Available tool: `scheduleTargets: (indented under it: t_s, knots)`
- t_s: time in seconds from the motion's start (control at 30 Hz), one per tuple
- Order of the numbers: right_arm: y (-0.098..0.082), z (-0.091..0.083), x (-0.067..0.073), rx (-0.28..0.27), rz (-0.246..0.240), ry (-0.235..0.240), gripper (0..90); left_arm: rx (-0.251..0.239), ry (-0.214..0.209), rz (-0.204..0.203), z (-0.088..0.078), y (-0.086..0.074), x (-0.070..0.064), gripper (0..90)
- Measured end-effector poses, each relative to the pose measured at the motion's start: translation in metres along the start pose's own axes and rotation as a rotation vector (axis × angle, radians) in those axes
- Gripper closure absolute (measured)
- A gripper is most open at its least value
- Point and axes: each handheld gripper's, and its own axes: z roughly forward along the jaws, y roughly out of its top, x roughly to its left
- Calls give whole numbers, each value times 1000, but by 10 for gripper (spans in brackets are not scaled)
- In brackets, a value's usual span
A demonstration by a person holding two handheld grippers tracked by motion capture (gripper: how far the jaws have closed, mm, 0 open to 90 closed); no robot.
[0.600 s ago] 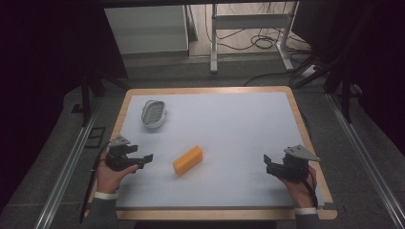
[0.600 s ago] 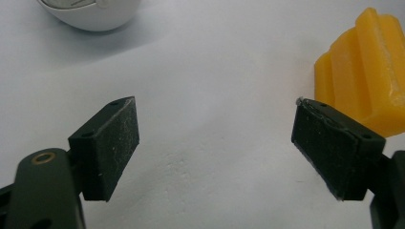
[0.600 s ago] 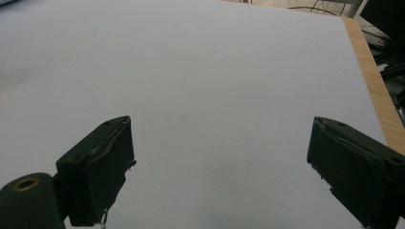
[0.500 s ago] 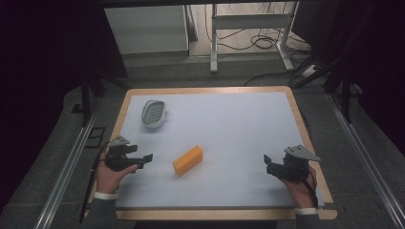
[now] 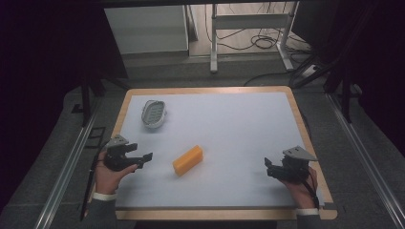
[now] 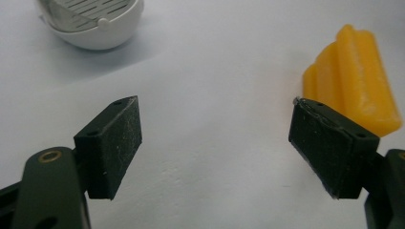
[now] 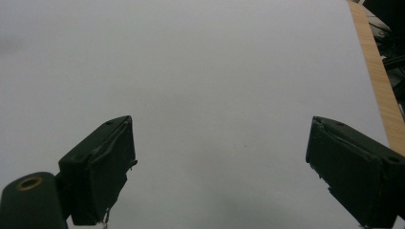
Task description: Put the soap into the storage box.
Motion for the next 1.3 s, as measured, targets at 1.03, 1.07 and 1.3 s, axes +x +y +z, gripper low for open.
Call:
scheduleTargets:
  t_s: [1.03, 1.07, 1.3]
  knots:
    - [0, -6, -6, 12, 7, -39, 99, 67, -22, 115, -8, 44, -31, 189]
    - [-1, -6, -7, 14, 7, -41, 99, 82, -23, 126, -6, 48, -34, 190]
    - [-1, -7, -8, 13, 11, -46, 99, 108, -26, 158, 0, 63, -43, 191]
